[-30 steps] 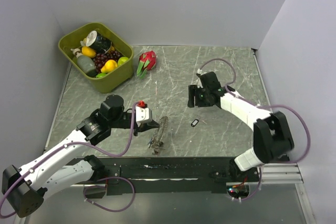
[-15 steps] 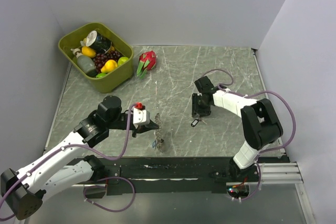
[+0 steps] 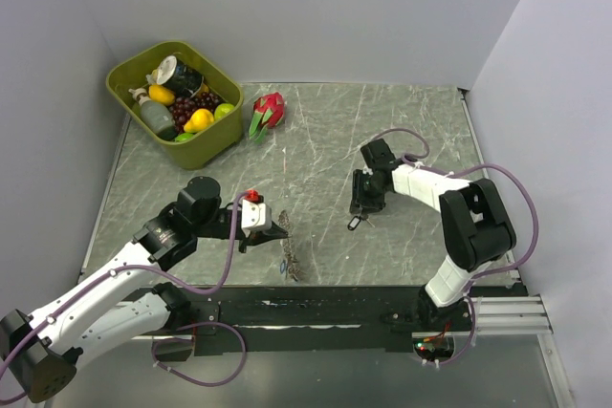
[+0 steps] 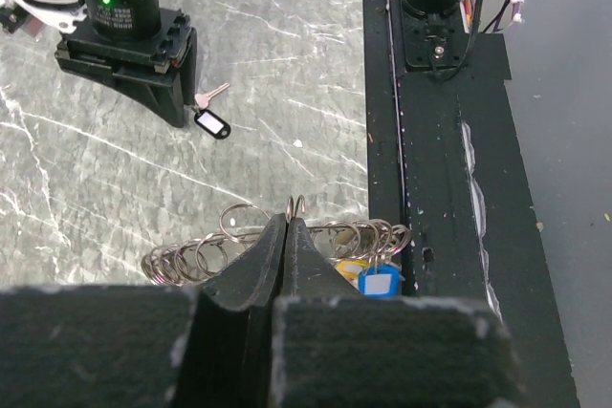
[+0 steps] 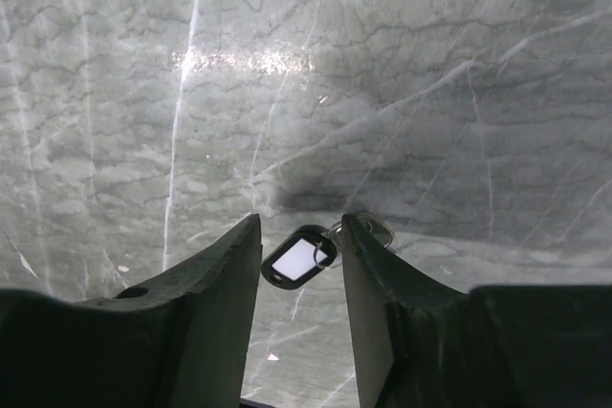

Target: Put the keys on the keyring

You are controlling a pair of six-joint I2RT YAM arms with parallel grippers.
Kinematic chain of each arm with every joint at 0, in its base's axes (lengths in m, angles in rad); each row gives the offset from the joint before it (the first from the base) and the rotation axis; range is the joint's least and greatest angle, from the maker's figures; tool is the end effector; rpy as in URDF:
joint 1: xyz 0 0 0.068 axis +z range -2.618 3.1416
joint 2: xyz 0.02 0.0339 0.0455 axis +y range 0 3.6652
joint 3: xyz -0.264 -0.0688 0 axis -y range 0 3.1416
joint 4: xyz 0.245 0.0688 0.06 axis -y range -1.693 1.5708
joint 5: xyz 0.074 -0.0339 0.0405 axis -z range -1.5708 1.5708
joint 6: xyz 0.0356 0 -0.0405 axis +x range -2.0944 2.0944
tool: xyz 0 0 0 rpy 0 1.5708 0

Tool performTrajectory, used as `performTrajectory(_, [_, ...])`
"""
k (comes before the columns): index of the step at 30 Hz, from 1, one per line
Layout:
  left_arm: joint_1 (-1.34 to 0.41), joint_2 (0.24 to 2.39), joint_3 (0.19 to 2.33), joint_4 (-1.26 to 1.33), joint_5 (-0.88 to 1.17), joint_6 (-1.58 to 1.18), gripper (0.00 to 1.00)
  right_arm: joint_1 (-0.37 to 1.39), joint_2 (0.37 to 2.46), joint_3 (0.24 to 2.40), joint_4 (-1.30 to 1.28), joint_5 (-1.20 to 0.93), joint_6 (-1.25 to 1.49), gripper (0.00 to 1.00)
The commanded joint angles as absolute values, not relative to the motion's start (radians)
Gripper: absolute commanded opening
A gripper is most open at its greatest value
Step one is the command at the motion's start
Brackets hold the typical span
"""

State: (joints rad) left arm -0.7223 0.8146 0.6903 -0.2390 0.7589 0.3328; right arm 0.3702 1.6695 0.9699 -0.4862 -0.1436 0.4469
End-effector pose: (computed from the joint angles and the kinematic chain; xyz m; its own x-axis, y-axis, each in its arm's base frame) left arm 0.1209 -0.1392 0.2992 0.0624 0.2610 -0.9633 0.9966 0.0359 0.0743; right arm 0.2901 0.1180 0.1631 -0.9556 0.0880 -0.2813 0.0053 0.9594 0.2819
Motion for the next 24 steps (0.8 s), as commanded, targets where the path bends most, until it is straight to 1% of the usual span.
performTrajectory(1, [-0.721, 0.814, 0.701, -0.198, 0.779, 0.353, 0.01, 0.367, 1.572, 0.963, -0.488, -0.103, 0.425, 0.49])
performTrajectory(4, [-0.723, 0.821, 0.700, -0.201, 0.781, 0.356, 0.01, 0.365, 1.551, 0.974, -0.523, -0.081, 0.416, 0.52])
performTrajectory(6, [-0.723, 0.822, 0.699, -0.196, 0.781, 0.353, 0.01, 0.364, 1.537, 0.973, -0.532, -0.072, 0.414, 0.56])
performTrajectory(7, [-0.723, 0.825, 0.699, -0.199, 0.782, 0.354, 0.01, 0.365, 1.536, 0.971, -0.537, -0.074, 0.416, 0.61])
performTrajectory(8, [-0.723, 0.825, 0.701, -0.198, 0.781, 0.354, 0.01, 0.364, 1.537, 0.969, -0.541, -0.081, 0.419, 0.63])
performTrajectory(12, [-0.721, 0.825, 0.698, -0.201, 0.779, 0.354, 0.01, 0.362, 1.568, 0.953, -0.545, -0.086, 0.428, 0.63])
performTrajectory(17, [-0.721, 0.824, 0.699, -0.198, 0.776, 0.354, 0.01, 0.351, 1.604, 0.942, -0.522, -0.118, 0.434, 0.57])
performTrajectory(18, [-0.721, 0.825, 0.698, -0.199, 0.781, 0.354, 0.01, 0.353, 1.606, 0.942, -0.514, -0.129, 0.433, 0.53])
performTrajectory(19, [-0.721, 0.828, 0.698, -0.199, 0.781, 0.354, 0.01, 0.350, 1.611, 0.943, -0.514, -0.132, 0.433, 0.42])
performTrajectory(24, [-0.721, 0.827, 0.699, -0.199, 0.779, 0.356, 0.01, 0.347, 1.657, 0.963, -0.505, -0.158, 0.428, 0.40])
